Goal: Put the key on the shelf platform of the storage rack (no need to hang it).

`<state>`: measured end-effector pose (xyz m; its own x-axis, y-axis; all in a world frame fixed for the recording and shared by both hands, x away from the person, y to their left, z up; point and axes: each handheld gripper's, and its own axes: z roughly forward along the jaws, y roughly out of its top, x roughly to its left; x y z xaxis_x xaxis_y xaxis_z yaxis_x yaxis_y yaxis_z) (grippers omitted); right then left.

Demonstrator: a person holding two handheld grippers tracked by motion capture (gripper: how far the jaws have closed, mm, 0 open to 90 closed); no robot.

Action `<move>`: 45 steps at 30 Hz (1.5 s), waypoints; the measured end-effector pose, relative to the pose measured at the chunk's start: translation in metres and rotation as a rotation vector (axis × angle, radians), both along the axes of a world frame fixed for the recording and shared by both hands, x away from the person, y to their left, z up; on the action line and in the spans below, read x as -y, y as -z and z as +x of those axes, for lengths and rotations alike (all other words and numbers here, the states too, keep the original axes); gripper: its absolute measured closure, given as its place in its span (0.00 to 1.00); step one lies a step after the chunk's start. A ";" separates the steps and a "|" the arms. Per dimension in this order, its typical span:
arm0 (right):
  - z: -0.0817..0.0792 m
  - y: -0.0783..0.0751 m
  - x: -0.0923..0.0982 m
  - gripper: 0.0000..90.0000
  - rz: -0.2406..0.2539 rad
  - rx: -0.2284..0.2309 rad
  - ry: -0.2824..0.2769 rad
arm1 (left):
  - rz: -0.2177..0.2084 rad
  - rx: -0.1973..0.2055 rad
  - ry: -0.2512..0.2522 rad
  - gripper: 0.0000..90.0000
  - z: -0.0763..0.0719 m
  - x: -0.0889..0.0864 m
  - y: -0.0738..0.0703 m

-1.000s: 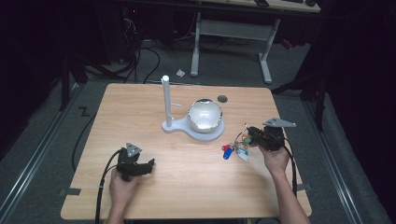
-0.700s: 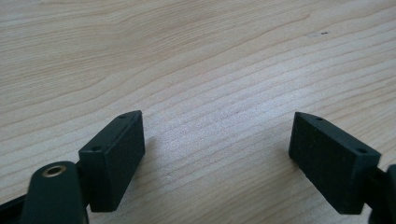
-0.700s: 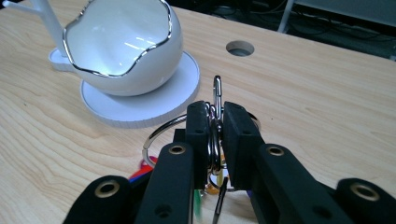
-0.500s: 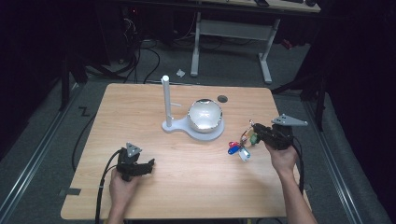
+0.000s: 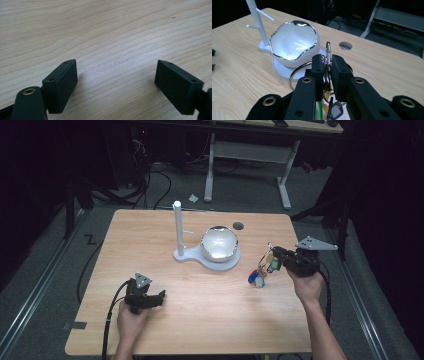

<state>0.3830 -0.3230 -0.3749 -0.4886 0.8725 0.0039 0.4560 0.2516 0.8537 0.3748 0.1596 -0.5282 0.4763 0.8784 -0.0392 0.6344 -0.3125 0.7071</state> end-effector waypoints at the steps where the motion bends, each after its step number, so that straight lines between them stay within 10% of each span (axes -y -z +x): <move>1: 0.000 -0.003 -0.001 0.91 0.003 0.004 -0.006 | 0.000 0.000 0.000 0.21 0.000 0.000 0.000; 45: 0.042 -0.074 -0.062 0.91 0.034 0.058 -0.176 | 0.000 0.000 0.001 0.21 0.000 0.000 0.000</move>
<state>0.4246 -0.2605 -0.3009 -0.6340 0.7733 -0.0010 0.3572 0.2940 0.8865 0.3749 0.1598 -0.5282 0.4769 0.8781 -0.0397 0.6345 -0.3126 0.7069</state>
